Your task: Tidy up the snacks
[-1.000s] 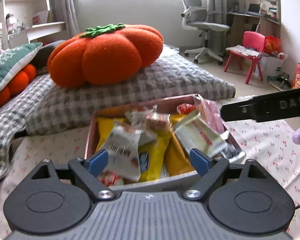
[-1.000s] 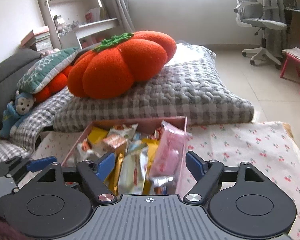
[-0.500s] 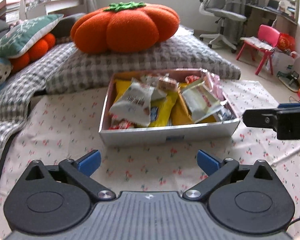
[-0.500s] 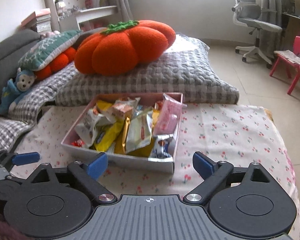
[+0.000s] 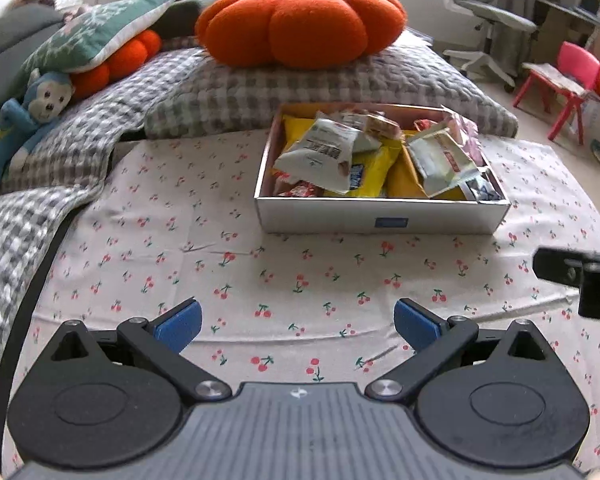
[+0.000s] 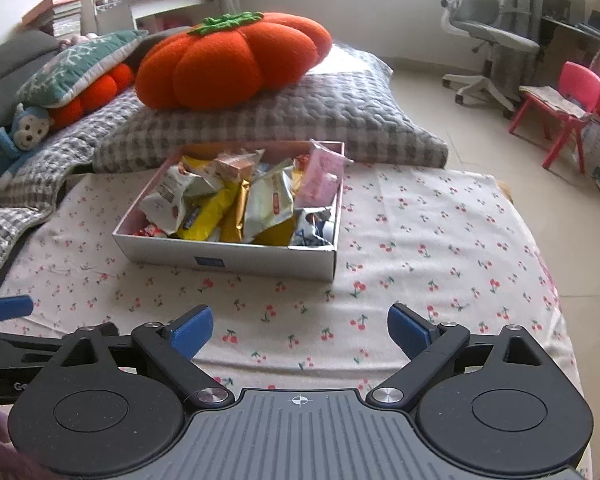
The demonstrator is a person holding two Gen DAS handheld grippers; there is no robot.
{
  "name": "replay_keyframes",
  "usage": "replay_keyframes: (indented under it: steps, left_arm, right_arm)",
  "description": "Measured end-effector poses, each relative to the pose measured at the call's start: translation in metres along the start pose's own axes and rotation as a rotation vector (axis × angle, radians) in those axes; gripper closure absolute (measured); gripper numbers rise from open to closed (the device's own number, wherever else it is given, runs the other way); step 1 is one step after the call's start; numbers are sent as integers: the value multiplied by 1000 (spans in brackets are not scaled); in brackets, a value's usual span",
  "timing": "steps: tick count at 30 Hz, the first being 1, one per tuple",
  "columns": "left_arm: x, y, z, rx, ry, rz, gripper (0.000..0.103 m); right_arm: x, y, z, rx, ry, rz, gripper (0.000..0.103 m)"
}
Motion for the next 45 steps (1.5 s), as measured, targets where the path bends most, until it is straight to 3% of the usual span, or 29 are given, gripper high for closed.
replay_keyframes:
  steps: [7, 45]
  left_arm:
    - [4, -2, 0, 16, -29, 5, 0]
    - [10, -5, -3, 52, -28, 7, 0]
  right_arm:
    - [0, 6, -11, 43, 56, -8, 7]
    - [0, 10, -24, 34, 40, -22, 7]
Point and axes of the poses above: each gripper's, at about its wrist camera, not at the fingertips, and x roughly against the way its jaws point, z to its right, y to its underside, the point moved 1 cm from there along -x, roughly the way its jaws point, and after that the axes turned 3 degrees about -y, right-handed, at the moved point
